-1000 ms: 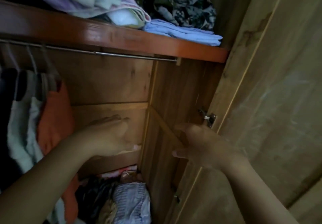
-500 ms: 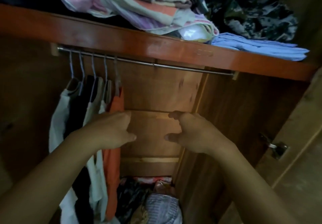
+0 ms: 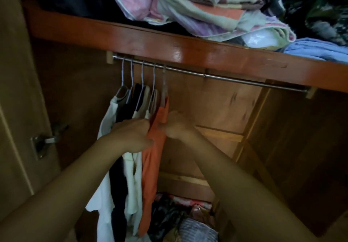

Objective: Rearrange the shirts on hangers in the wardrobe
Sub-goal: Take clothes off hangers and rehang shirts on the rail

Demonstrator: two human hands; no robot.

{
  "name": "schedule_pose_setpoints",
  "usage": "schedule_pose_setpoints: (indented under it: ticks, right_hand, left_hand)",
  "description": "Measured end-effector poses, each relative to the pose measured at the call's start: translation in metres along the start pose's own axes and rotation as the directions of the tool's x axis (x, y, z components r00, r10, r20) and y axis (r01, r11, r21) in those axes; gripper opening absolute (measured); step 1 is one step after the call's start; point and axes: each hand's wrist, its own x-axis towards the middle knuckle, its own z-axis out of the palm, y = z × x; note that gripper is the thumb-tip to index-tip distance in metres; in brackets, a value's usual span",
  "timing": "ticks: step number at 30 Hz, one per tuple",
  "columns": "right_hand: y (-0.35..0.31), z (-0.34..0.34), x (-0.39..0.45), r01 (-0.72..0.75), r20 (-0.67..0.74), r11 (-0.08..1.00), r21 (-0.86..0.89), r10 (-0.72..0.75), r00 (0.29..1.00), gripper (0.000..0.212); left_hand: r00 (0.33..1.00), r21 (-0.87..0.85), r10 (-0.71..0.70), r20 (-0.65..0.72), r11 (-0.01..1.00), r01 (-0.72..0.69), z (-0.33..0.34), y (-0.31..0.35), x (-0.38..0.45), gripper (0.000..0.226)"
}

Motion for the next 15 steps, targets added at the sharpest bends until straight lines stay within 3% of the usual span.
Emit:
schedule_pose_setpoints:
  ticks: [5, 8, 15]
  right_hand:
    - [-0.008, 0.025, 0.031, 0.005, -0.027, 0.997, 0.071, -0.003, 1.000, 0.055]
    - [-0.010, 0.033, 0.040, -0.008, -0.068, 0.999, -0.045, 0.005, 0.998, 0.060]
    - [0.009, 0.027, 0.047, -0.103, -0.104, 0.993, -0.056, 0.097, 0.990, 0.042]
  left_hand:
    - [1.000, -0.032, -0.001, -0.016, 0.999, 0.001, -0.001, -0.006, 0.004, 0.026]
    - [0.999, -0.040, 0.000, -0.040, 0.999, -0.001, -0.001, -0.009, 0.005, 0.031]
    - [1.000, -0.039, -0.014, -0.025, 0.999, 0.013, -0.002, -0.012, 0.007, 0.032]
